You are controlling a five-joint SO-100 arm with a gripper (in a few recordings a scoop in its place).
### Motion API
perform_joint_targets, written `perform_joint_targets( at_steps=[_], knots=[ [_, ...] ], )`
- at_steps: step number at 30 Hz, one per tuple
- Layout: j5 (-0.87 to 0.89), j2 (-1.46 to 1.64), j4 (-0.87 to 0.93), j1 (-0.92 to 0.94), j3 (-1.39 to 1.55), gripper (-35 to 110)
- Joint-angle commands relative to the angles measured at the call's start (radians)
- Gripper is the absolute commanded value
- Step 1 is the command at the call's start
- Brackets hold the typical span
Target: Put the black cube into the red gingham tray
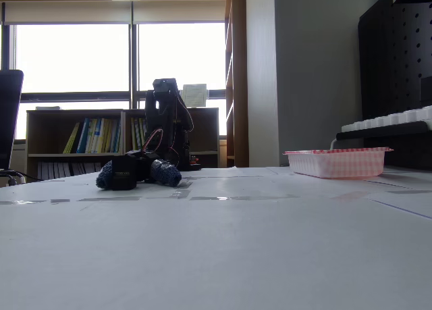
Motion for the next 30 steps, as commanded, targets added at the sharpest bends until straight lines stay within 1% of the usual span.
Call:
perform_joint_targets(
  at_steps=[1,5,6,7,14,19,23,25,26,28,30],
  knots=[
    [-0.015,0.003,0.000,0.009,0.044,49],
    [-0.026,0.005,0.000,0.011,0.048,45],
    [-0.026,0.006,-0.005,0.011,0.048,41],
    [-0.029,0.008,-0.005,0.012,0.048,40],
    [-0.049,0.011,-0.017,0.009,0.051,12],
    [-0.054,0.008,-0.011,0.002,0.054,0],
    [-0.031,0.005,0.035,-0.006,0.051,0],
    [-0.002,-0.041,0.129,-0.009,0.041,0],
    [0.015,-0.084,0.219,-0.012,0.041,0],
    [0.061,-0.202,0.515,-0.015,0.063,0],
    [0.100,-0.347,0.939,-0.026,0.138,0]
  ],
)
